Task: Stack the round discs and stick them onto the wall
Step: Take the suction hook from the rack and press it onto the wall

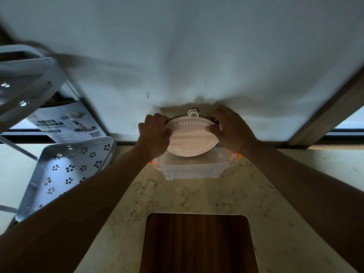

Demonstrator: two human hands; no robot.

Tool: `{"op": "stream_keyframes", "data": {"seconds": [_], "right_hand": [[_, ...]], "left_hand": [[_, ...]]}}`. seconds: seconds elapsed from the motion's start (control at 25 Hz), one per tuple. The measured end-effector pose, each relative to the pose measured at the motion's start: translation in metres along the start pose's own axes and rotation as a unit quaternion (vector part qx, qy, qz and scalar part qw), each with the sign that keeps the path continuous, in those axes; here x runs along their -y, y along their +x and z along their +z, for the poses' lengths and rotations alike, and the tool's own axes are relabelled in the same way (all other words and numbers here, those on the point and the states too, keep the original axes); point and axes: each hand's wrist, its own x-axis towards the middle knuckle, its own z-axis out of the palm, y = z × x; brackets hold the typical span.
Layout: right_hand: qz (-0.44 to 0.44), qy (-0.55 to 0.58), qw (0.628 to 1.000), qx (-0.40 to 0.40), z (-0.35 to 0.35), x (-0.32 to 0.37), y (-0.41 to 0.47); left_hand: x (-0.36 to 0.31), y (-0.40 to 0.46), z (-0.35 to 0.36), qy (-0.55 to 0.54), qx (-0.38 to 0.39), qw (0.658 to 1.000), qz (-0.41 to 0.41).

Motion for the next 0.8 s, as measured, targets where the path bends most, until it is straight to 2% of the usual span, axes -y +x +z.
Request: {"op": "stream_keyframes", "data": {"seconds": [0.28, 0.52, 0.8], "right_hand": [[0.000, 0.012, 1.000, 0.022, 0.000, 0.002, -0.013], [0.007, 0.012, 0.999, 0.039, 0.002, -0.004, -0.015], [-0.003, 0.023, 1.000, 0.015, -0.007, -0.001, -0.012]], "left_hand": [[0.006, -0.008, -0.002, 0.042, -0.011, 0.997, 0.062], [0.007, -0.009, 0.006, 0.055, -0.026, 0.996, 0.065], [0.007, -0.004, -0.005, 0.049, -0.041, 0.994, 0.091]]}}
